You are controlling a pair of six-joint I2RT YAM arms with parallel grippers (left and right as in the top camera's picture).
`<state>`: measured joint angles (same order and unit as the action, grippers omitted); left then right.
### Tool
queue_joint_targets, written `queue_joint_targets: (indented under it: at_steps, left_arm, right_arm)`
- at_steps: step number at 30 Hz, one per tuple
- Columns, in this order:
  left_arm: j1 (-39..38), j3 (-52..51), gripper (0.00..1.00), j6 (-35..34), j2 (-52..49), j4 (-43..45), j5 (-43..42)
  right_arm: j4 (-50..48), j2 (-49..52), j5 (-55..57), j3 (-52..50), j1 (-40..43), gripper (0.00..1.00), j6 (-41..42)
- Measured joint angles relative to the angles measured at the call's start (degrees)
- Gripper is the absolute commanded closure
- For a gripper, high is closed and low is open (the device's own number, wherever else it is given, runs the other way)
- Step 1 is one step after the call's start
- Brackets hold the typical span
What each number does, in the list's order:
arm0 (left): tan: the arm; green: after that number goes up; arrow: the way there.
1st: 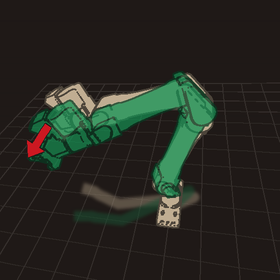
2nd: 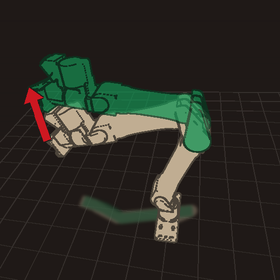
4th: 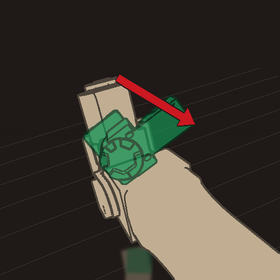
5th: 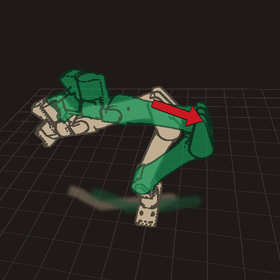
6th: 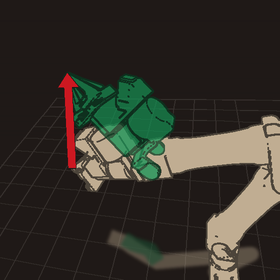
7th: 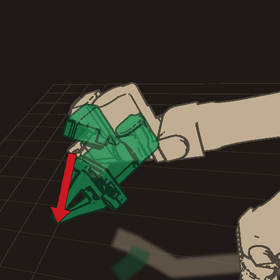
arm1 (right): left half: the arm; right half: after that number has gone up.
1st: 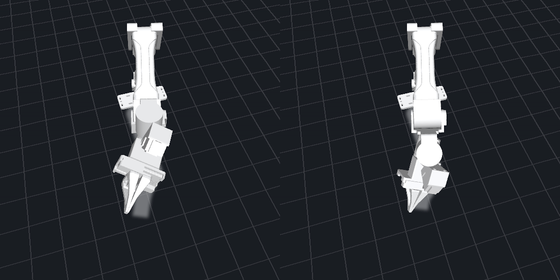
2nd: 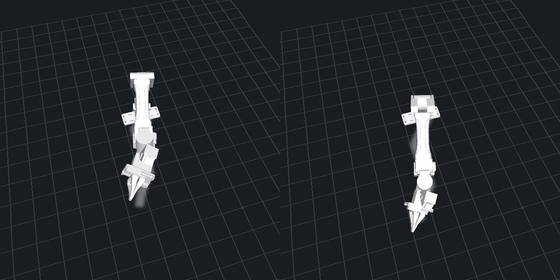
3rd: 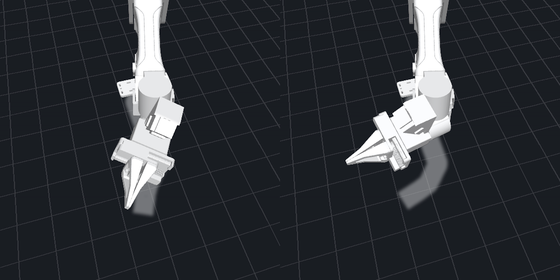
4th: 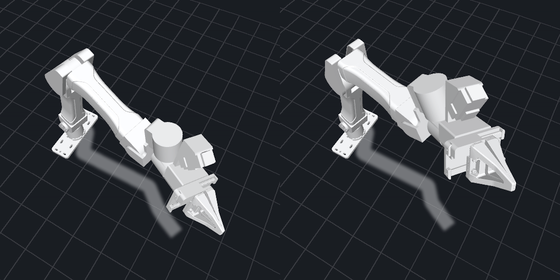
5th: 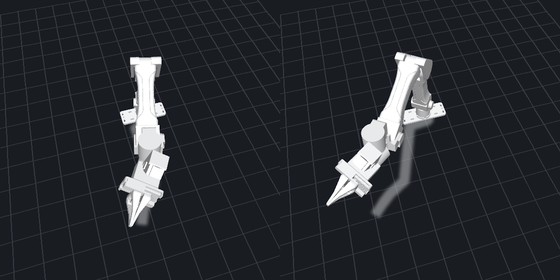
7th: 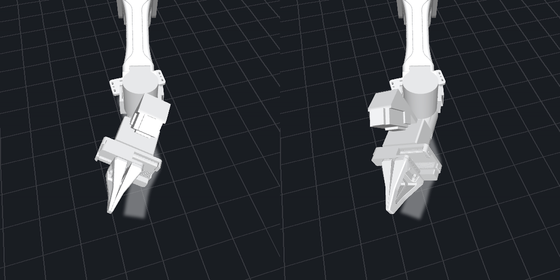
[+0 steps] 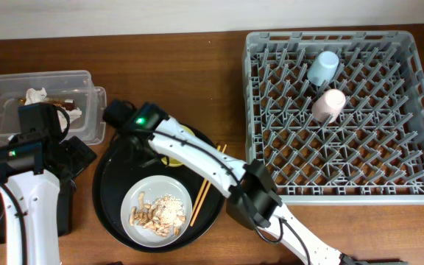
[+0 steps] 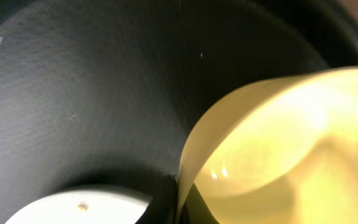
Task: Sort waste into correct bins and load items into the dishwasher rack
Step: 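Reach the right gripper to the yellow bowl and grasp its rim, then carry the yellow bowl into the dish rack and release it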
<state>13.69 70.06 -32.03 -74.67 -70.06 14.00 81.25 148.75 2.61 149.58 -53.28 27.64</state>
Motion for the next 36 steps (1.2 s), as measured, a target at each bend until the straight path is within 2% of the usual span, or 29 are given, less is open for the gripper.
queue_joint_targets:
  at_steps: [3,5,10,12,16,18,21,27,31,36]
  left_arm:
    - [0.0,0.0,0.01,0.0,0.0,0.0,0.0]
    - [0.0,0.0,0.01,0.0,0.0,0.0,0.0]
    - [0.0,0.0,0.01,0.0,0.0,0.0,0.0]
    - [0.0,0.0,0.01,0.0,0.0,0.0,0.0]
    - [0.0,0.0,0.01,0.0,0.0,-0.1,0.0]
    - [0.0,0.0,0.01,0.0,0.0,0.0,0.0]
    - [0.0,0.0,0.01,0.0,0.0,-0.1,0.0]
    - [0.0,0.0,0.01,0.0,0.0,0.0,0.0]
    - [0.0,0.0,0.01,0.0,0.0,0.0,0.0]
    - [0.0,0.0,0.01,0.0,0.0,0.0,0.0]
  right_arm:
    - [10.4,-3.8,-1.0,11.8,4.0,0.96,-0.2]
    - [15.7,-8.6,-3.2,18.8,9.7,0.96,-3.0]
    - [15.6,-21.7,-15.9,19.1,27.2,0.96,-11.0]
    - [15.6,-29.2,-17.6,12.6,32.3,0.96,-14.8]
    - [15.0,-44.2,-17.1,-13.0,37.8,0.96,-17.6]
    - [15.7,-47.4,-17.2,-25.6,43.1,0.96,-18.2]
    - [11.8,-46.9,-24.4,-37.4,52.3,0.96,-24.4]
    - [4.8,-46.5,-59.2,-57.2,74.8,0.96,-45.8]
    - [-5.6,-46.4,-73.6,-66.8,78.2,0.96,-49.0]
    - [-9.6,-41.9,-77.6,-69.4,78.9,0.96,-46.7]
